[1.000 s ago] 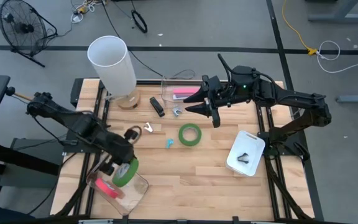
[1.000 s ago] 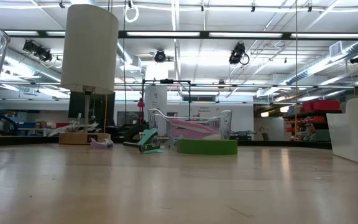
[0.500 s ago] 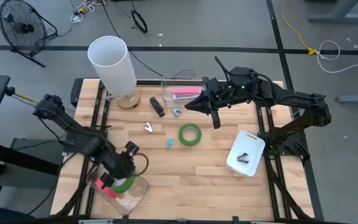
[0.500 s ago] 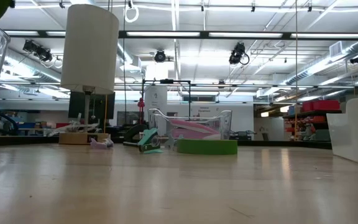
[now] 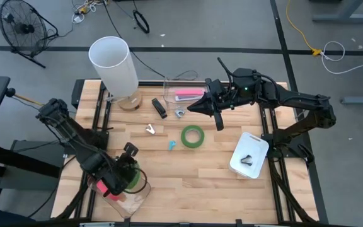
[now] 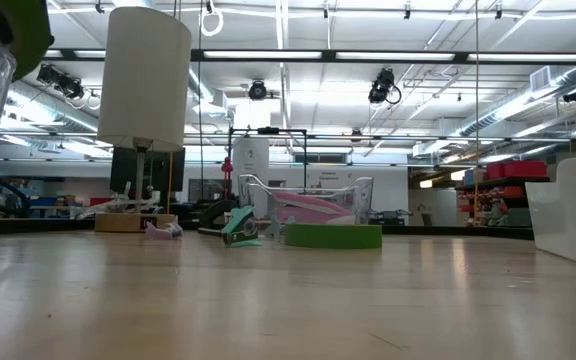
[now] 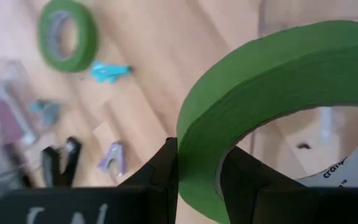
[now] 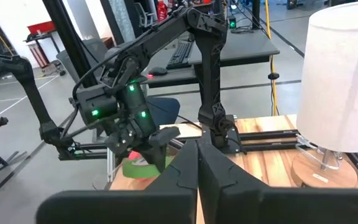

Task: Pick and place Stapler, Stapler remover, tape
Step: Put the green tape into the bottom transparent bin

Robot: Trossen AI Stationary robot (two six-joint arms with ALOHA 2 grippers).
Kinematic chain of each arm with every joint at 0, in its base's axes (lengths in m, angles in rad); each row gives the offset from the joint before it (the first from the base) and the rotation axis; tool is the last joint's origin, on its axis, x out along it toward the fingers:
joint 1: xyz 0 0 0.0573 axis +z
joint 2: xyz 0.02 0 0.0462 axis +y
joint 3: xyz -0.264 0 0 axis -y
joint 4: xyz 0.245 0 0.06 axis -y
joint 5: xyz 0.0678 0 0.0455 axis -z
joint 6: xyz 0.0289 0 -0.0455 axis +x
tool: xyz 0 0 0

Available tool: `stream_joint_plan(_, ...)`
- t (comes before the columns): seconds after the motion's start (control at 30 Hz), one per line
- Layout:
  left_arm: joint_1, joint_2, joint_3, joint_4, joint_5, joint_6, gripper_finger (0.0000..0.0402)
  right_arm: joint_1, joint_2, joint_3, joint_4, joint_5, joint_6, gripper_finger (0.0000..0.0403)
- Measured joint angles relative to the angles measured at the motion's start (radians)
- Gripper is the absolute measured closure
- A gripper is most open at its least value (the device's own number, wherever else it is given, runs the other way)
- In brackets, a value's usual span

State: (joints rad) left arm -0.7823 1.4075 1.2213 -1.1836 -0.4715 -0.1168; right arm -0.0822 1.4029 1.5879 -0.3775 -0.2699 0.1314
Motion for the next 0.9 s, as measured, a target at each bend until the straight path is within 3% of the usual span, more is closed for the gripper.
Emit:
stream_joint_plan(0.13, -0.039, 0.0, 0.0, -0.099, -0.078, -0.129, 0.0312, 0.0, 0.0, 0.0, -0.003, 0.0, 0.003, 0.0401)
stream_joint_plan(0.47, -0.157, 0.014, -0.019, -0.225, -0.082, -0.345, 0.0312, 0.0, 0.0, 0.0, -0.011, 0.0, -0.009, 0.0402)
stream_joint_plan(0.9, -0.175, 0.048, -0.133, -0.204, -0.067, -0.344, 0.031, 0.0, 0.0, 0.0, -0.01, 0.0, -0.012, 0.0402)
